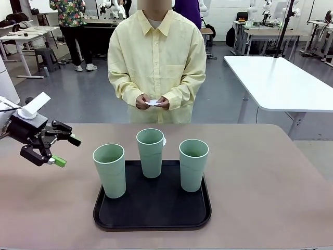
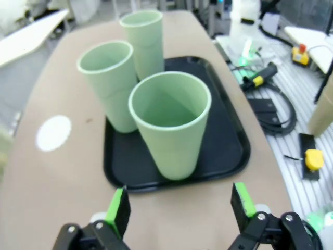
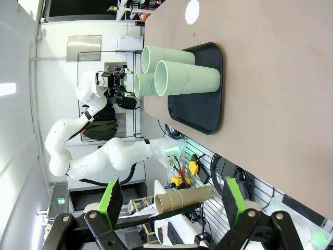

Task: Place coasters on the table and set cups on them.
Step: Pick up one Reusable plastic cup and place it on a coaster set by the human.

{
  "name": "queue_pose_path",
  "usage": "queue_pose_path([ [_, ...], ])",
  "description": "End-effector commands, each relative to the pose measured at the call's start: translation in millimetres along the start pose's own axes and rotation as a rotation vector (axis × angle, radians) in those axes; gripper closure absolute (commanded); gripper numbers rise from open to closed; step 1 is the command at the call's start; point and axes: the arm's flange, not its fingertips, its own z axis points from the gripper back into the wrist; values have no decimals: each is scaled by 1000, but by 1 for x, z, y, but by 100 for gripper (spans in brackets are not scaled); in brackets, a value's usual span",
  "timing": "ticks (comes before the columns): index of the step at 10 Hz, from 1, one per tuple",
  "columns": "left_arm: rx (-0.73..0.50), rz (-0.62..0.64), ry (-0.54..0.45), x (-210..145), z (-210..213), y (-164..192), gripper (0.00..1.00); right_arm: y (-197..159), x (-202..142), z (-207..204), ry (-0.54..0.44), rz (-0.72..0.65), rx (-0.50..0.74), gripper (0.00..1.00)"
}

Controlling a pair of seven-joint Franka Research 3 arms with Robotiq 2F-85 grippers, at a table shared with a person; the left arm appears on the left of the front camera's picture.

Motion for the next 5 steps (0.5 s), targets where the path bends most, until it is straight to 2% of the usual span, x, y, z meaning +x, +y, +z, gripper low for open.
queue_pose_path([
  [1,-29,-4,4,5,-2,1,0,1,0,0,0,5,7,0],
  [5,-29,-4,4,5,-2,1,0,1,0,0,0,5,7,0],
])
